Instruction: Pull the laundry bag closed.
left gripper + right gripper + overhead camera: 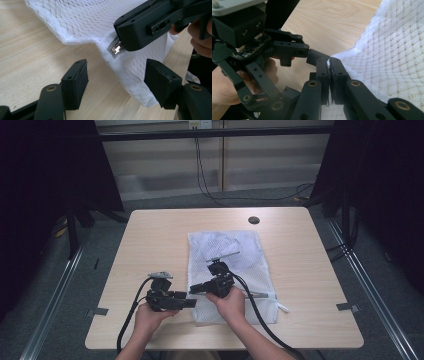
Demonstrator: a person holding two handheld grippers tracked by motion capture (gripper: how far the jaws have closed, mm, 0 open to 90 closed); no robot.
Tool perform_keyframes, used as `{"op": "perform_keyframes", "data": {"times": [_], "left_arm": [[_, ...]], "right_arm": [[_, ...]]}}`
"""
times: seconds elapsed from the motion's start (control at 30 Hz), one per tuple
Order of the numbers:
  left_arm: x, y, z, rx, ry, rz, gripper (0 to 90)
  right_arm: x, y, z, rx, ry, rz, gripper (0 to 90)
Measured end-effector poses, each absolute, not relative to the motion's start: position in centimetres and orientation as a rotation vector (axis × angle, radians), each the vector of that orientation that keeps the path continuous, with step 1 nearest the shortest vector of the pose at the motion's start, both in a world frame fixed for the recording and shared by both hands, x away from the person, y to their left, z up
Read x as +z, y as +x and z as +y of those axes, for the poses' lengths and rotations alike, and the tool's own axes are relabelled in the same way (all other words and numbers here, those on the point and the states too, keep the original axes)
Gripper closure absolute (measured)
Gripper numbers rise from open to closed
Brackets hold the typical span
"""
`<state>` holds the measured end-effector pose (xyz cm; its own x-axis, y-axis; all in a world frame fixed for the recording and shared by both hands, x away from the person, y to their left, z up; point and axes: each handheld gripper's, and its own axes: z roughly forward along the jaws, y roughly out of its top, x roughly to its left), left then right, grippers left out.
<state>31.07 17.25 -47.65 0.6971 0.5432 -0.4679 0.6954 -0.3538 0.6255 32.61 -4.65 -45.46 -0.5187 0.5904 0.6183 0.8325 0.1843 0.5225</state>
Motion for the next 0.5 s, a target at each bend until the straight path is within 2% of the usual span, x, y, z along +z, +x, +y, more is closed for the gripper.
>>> {"op": "perform_keyframes", "data": {"times": [0.4,0.47,0.5], "left_arm": [[-48.22,31.17,16.74,-0.256,2.01,0.989,37.9],[-48.24,31.12,16.65,-0.247,2.01,0.994,45.2],[-48.26,31.13,16.68,-0.24,2.027,0.993,45.2]], "right_arm": [[-45.37,32.6,-4.72,-1.264,-1.347,-2.187,86.6],[-45.29,32.64,-4.79,-1.268,-1.344,-2.186,86.6],[-45.29,32.64,-4.79,-1.268,-1.344,-2.186,86.6]]}}
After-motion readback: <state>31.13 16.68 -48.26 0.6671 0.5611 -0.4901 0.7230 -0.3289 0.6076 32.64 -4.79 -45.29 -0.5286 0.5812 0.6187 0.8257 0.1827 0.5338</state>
